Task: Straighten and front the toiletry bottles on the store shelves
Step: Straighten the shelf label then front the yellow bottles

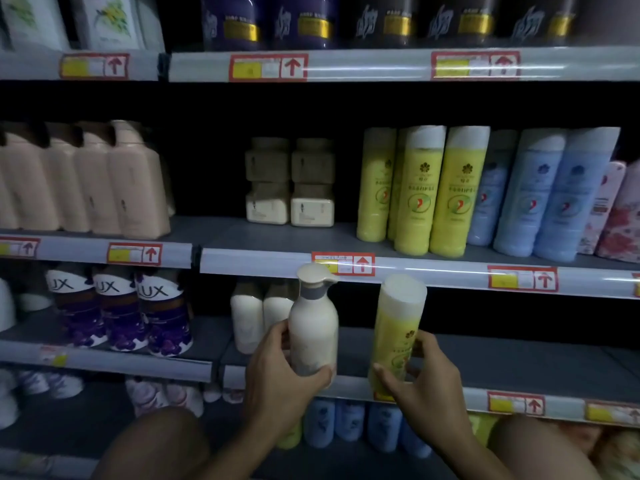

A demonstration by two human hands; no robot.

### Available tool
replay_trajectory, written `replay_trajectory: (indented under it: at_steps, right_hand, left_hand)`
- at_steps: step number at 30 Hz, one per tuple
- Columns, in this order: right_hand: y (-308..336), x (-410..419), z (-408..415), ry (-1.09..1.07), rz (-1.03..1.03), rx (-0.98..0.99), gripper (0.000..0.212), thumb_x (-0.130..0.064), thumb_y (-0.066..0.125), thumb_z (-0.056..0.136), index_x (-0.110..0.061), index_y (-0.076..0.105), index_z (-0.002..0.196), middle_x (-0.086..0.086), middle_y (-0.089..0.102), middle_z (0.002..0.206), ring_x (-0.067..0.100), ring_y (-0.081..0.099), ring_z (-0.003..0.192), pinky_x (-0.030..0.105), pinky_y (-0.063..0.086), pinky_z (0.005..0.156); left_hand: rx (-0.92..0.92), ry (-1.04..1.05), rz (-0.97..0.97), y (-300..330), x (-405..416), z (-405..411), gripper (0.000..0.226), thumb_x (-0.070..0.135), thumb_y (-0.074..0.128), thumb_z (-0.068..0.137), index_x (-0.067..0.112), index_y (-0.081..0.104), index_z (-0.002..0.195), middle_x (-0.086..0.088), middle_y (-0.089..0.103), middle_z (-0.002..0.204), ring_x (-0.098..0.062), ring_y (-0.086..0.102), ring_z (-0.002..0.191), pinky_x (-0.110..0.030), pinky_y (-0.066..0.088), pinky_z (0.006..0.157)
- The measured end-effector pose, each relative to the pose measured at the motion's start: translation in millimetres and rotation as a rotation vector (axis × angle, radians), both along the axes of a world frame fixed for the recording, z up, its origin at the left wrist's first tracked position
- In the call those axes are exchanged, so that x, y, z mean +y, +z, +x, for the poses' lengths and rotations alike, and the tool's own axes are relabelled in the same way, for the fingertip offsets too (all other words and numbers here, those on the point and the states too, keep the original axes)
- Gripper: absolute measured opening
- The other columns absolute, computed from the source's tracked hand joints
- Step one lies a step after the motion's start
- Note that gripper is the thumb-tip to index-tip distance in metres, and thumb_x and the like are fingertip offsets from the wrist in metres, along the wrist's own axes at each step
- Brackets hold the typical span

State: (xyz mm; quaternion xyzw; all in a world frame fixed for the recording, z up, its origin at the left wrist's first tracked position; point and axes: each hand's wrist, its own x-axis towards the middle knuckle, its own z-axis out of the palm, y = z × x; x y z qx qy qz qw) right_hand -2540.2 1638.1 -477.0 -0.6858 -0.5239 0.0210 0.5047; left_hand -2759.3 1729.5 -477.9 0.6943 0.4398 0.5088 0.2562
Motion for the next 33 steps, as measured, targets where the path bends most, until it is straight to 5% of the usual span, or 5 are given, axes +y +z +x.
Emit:
replay_trajectory:
  at_steps: [7,13,17,25,33]
  right_hand:
    - [-36,2,14,-0.027,-0.089,0.027,0.054,-0.036,0.089,0.077,-0.033,0.049,0.112,-0.026,0.057,0.093,0.0,0.057,0.081,0.01,0.046,0.063]
    - [-41,21,25,-0.039,-0.109,0.033,0.05,-0.036,0.087,0.08,-0.028,0.048,0.11,-0.023,0.055,0.088,0.007,0.057,0.078,0.025,0.052,0.067]
    - [-33,37,32,-0.015,-0.108,0.056,0.048,-0.034,0.088,0.08,-0.026,0.05,0.108,-0.022,0.058,0.09,-0.002,0.057,0.077,0.017,0.049,0.066]
    - [-36,85,44,-0.057,-0.111,0.056,0.052,-0.037,0.089,0.077,-0.023,0.053,0.112,-0.005,0.069,0.098,0.019,0.069,0.092,0.042,0.059,0.076]
    - [-55,117,51,-0.111,-0.104,0.094,0.051,-0.036,0.086,0.08,-0.02,0.054,0.116,-0.004,0.068,0.103,0.02,0.067,0.092,0.036,0.054,0.076]
  left_hand:
    - [0.076,-0.026,-0.151,-29,14,9,0.078,0.051,0.092,0.05,0.037,0.057,0.118,0.015,0.072,0.116,-0.009,0.07,0.102,-0.041,0.062,0.084]
    - [0.136,-0.029,-0.145,-29,36,21,0.074,0.052,0.092,0.054,0.043,0.053,0.116,0.015,0.068,0.116,-0.008,0.067,0.104,-0.043,0.061,0.083]
    - [0.149,-0.004,-0.133,-30,56,32,0.075,0.054,0.09,0.053,0.04,0.054,0.117,0.011,0.067,0.115,-0.011,0.066,0.104,-0.045,0.061,0.083]
    - [0.175,0.137,-0.124,-41,92,49,0.072,0.057,0.088,0.054,0.028,0.061,0.115,0.007,0.07,0.11,-0.016,0.068,0.1,-0.045,0.061,0.081]
    - [0.074,0.235,-0.115,-58,91,63,0.067,0.037,0.099,0.058,0.028,0.055,0.109,0.007,0.064,0.111,-0.011,0.062,0.098,-0.025,0.05,0.075]
